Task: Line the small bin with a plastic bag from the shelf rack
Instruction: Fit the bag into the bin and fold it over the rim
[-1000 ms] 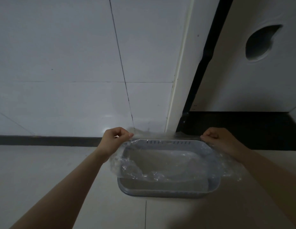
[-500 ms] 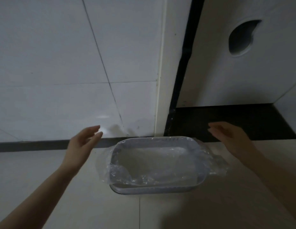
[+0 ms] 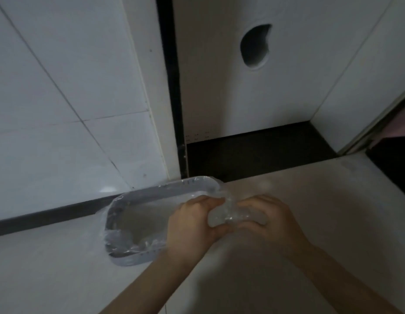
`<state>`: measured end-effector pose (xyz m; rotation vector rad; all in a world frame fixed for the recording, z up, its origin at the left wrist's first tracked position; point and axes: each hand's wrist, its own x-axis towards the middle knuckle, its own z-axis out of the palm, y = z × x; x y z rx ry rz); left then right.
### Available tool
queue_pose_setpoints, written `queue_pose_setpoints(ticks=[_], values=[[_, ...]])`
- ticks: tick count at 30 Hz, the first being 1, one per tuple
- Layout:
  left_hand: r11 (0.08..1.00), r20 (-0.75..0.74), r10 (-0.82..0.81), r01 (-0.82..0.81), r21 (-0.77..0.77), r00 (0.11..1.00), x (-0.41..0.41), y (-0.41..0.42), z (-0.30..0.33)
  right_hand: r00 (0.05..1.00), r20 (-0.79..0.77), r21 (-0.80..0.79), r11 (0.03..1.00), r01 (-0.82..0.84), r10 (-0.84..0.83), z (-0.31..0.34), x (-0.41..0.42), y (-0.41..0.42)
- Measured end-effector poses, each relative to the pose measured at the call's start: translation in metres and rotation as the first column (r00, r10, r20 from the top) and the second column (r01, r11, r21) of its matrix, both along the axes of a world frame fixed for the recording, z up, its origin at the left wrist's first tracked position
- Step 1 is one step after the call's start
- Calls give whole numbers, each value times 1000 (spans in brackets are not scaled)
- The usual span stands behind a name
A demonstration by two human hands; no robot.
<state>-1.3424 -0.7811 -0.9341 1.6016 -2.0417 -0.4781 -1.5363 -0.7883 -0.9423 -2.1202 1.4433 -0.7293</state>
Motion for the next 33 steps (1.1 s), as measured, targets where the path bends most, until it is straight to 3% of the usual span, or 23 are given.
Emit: queue_pose_setpoints(ticks=[7, 18, 22, 24, 26, 30, 33], values=[[969, 124, 16, 16, -248, 992, 26, 22, -13, 998, 12, -113, 992, 58, -57, -13, -2, 14], [889, 239, -81, 179, -422, 968, 41, 62, -59, 994, -85, 58, 996, 73, -68, -62, -1, 29], [897, 271, -128, 228, -379, 954, 54, 71, -60, 996, -78, 129, 990, 57, -47, -64, 9, 30], [925, 168, -176, 221, -308, 970, 61, 75, -53, 997, -57, 182, 982, 55, -46, -56, 8, 32], [970, -60, -134, 119, -212, 989, 73, 78, -40, 994, -17, 207, 973, 106, -104, -40, 2, 35], [975, -297, 112, -163, -153, 948, 109, 84, -13, 991, 17, 42, 991, 130, -131, 12, 9, 39], [908, -447, 361, -418, -32, 818, 138, 89, -1, 1000, 10, 4, 1000, -23, 23, 44, 50, 40]])
